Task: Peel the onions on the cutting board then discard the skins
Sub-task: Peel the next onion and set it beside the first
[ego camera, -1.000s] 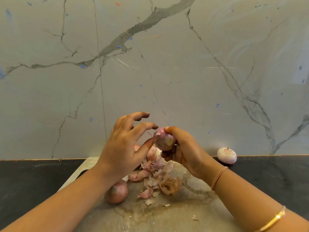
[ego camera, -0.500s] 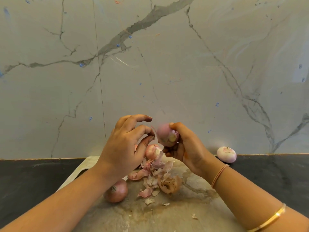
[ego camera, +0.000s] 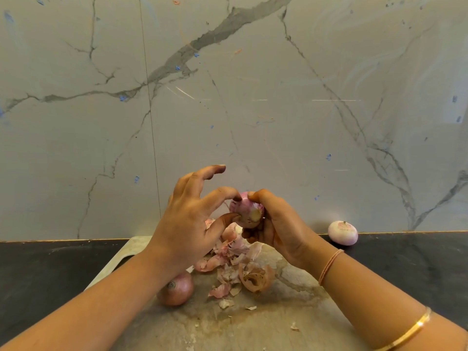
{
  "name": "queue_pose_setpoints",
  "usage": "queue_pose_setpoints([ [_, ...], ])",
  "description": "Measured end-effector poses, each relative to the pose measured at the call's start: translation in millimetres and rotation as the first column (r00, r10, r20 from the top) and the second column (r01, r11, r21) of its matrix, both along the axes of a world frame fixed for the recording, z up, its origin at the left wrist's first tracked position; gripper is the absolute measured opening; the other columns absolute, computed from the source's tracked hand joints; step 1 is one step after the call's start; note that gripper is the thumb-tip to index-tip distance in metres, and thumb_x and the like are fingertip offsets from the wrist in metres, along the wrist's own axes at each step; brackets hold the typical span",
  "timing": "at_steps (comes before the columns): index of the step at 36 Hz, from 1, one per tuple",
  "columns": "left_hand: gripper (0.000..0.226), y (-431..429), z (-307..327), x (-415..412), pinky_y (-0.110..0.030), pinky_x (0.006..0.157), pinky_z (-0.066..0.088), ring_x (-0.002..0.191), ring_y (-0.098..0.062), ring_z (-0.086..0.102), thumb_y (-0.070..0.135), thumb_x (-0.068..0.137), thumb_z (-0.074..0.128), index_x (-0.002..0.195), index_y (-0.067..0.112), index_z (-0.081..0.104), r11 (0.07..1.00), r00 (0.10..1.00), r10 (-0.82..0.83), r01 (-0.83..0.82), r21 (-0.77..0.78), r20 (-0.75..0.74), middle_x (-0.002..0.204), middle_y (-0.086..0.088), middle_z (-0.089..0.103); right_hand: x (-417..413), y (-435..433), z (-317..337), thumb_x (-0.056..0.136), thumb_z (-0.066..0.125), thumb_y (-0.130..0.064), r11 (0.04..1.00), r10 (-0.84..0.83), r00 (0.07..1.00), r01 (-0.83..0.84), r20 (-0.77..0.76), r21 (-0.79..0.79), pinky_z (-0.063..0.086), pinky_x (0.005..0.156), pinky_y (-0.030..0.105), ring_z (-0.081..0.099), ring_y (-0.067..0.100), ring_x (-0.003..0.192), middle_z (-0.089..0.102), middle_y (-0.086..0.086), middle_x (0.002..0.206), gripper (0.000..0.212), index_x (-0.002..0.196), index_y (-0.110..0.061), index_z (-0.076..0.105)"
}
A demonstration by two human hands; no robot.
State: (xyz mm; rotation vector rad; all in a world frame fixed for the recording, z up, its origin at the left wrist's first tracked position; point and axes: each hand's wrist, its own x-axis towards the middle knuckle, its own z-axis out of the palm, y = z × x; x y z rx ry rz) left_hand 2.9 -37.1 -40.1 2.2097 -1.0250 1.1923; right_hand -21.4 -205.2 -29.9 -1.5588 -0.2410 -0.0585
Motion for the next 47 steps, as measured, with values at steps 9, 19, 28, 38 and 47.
queue_pose_setpoints([
  [9,0.026,-1.4,-1.4,0.1,-0.030,0.096,0.032,0.125,-0.019,0.035,0.034,0.083,0.056,0.109,0.035,0.053,1.000,1.000,-0.005,0.005,-0.015,0.023,0.141,0.001,0.037,1.3,-0.3,-0.1,0.099,0.038,-0.032,1.000,-0.012,1.000,0.012,-0.002,-0.025,0.047,0.056,0.024,0.053,0.018,0.062,0.059,0.016,0.089,0.040,0.118,-0.003,0.056],
  [19,0.022,1.1,-2.5,1.9,-0.027,0.096,0.030,0.125,-0.021,0.036,0.039,0.085,0.050,0.105,0.036,0.055,1.000,0.999,0.006,-0.007,0.002,0.035,0.138,0.001,0.042,-0.2,-0.3,0.9,0.100,0.038,-0.031,0.998,-0.019,0.999,0.021,0.031,-0.062,0.046,0.057,0.026,0.052,0.016,0.060,0.058,0.014,0.088,0.037,0.114,-0.003,0.057],
  [28,0.031,-0.4,-1.5,0.1,-0.023,0.095,0.028,0.124,-0.019,0.036,0.032,0.082,0.061,0.112,0.035,0.055,1.000,0.998,0.005,-0.004,-0.023,0.056,0.139,0.001,0.039,-1.2,-0.7,1.1,0.100,0.039,-0.032,0.999,-0.006,0.999,0.007,0.033,-0.048,0.046,0.057,0.025,0.052,0.018,0.061,0.058,0.014,0.086,0.033,0.108,-0.007,0.058],
  [38,0.018,0.4,-1.9,0.0,-0.022,0.096,0.028,0.124,-0.022,0.040,0.034,0.084,0.053,0.091,0.024,0.066,1.000,0.997,-0.006,0.008,-0.029,0.077,0.132,-0.003,0.048,0.5,-0.4,-0.1,0.099,0.039,-0.036,1.000,0.009,1.000,-0.009,0.004,0.006,0.047,0.057,0.026,0.052,0.018,0.062,0.058,0.018,0.092,0.042,0.119,-0.003,0.056],
  [47,0.015,1.1,1.4,-0.2,-0.012,0.100,0.024,0.122,-0.017,0.040,0.038,0.084,0.053,0.098,0.032,0.054,0.997,0.998,-0.028,0.032,-0.068,0.057,0.130,0.003,0.048,0.3,-1.3,-0.2,0.097,0.048,-0.038,0.992,0.035,0.999,-0.033,-0.020,0.123,0.051,0.060,0.025,0.056,0.018,0.069,0.057,0.017,0.101,0.039,0.119,-0.007,0.057],
])
